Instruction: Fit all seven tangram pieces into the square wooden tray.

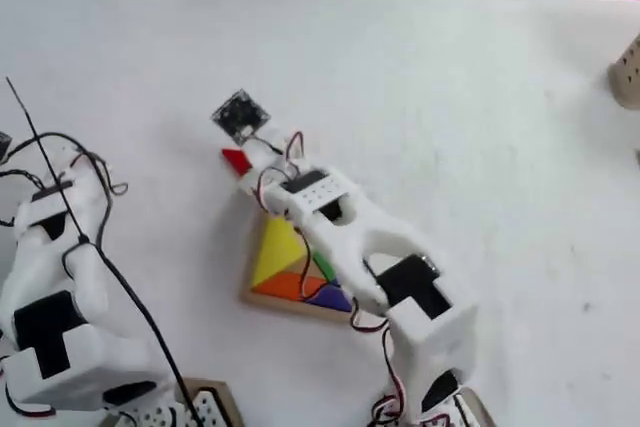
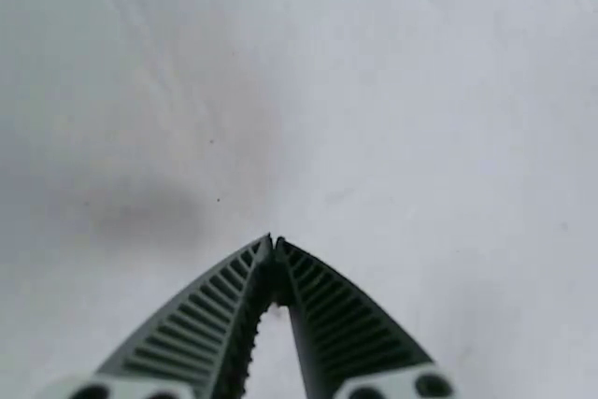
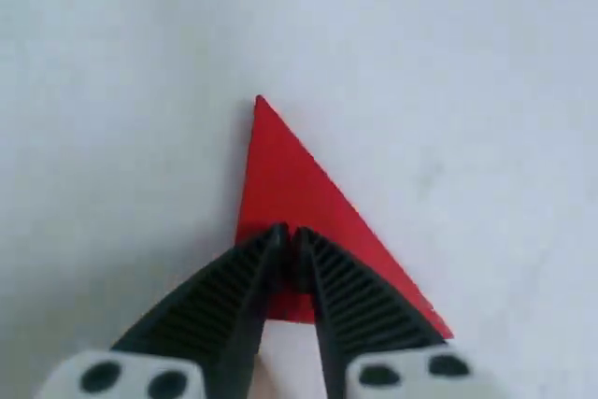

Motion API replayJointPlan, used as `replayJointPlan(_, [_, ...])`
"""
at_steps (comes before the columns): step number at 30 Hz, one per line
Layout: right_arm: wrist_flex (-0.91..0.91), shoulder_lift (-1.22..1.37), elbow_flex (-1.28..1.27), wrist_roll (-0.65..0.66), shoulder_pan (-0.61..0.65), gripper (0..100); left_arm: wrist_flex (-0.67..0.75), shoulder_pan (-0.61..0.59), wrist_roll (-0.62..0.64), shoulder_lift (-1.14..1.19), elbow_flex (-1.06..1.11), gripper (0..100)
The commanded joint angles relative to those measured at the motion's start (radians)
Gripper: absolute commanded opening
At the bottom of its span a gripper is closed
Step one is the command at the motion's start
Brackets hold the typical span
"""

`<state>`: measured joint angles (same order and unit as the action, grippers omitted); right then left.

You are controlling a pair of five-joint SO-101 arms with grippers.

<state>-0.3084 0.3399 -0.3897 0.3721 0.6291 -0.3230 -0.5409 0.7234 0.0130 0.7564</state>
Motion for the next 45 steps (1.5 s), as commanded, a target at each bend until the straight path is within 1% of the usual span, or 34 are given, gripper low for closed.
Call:
replayJointPlan(1, [-0.104,-0.005,0.034,0.178,-0.051,1.8,0.028,0.013,0.002,-0.005,-0.025,2])
replayJointPlan(3, [-0.140,-0.013,0.034,0.222,-0.102,1.8,0.028,0.012,0.002,-0.005,-0.023,2])
replayJointPlan(5, [-0.176,-0.028,0.034,0.229,-0.159,1.8,0.028,0.012,0.002,-0.005,-0.023,2])
replayJointPlan(20, [-0.372,-0.088,0.034,0.229,-0.516,1.7,0.021,0.012,0.002,-0.005,-0.023,2])
replayJointPlan(24, [-0.426,-0.160,0.029,0.206,-0.596,1.7,0.021,0.015,0.002,-0.005,-0.023,2])
replayJointPlan(27, [-0.467,-0.292,0.029,0.074,-0.591,1.7,0.025,0.025,0.002,-0.005,-0.023,2])
replayJointPlan(30, [-0.486,-0.429,0.028,-0.095,-0.521,1.7,0.025,0.028,0.002,-0.005,-0.023,2])
replayJointPlan(33, [-0.478,-0.484,0.021,-0.270,-0.395,1.8,0.025,0.028,0.002,-0.005,-0.023,2])
replayJointPlan(35, [-0.456,-0.486,0.018,-0.348,-0.291,1.8,0.025,0.025,0.002,-0.005,-0.023,2])
replayJointPlan(37, [-0.414,-0.475,0.000,-0.359,-0.206,1.8,0.025,0.025,0.002,-0.005,-0.023,2])
replayJointPlan(39, [-0.331,-0.438,-0.028,-0.359,-0.162,1.8,0.025,0.025,0.002,-0.005,-0.023,2])
replayJointPlan(41, [-0.242,-0.383,-0.054,-0.359,-0.162,1.8,0.023,0.024,0.002,-0.005,-0.023,2])
replayJointPlan(45, [-0.104,-0.239,-0.051,-0.358,-0.211,1.8,0.026,0.024,0.002,-0.005,-0.023,2])
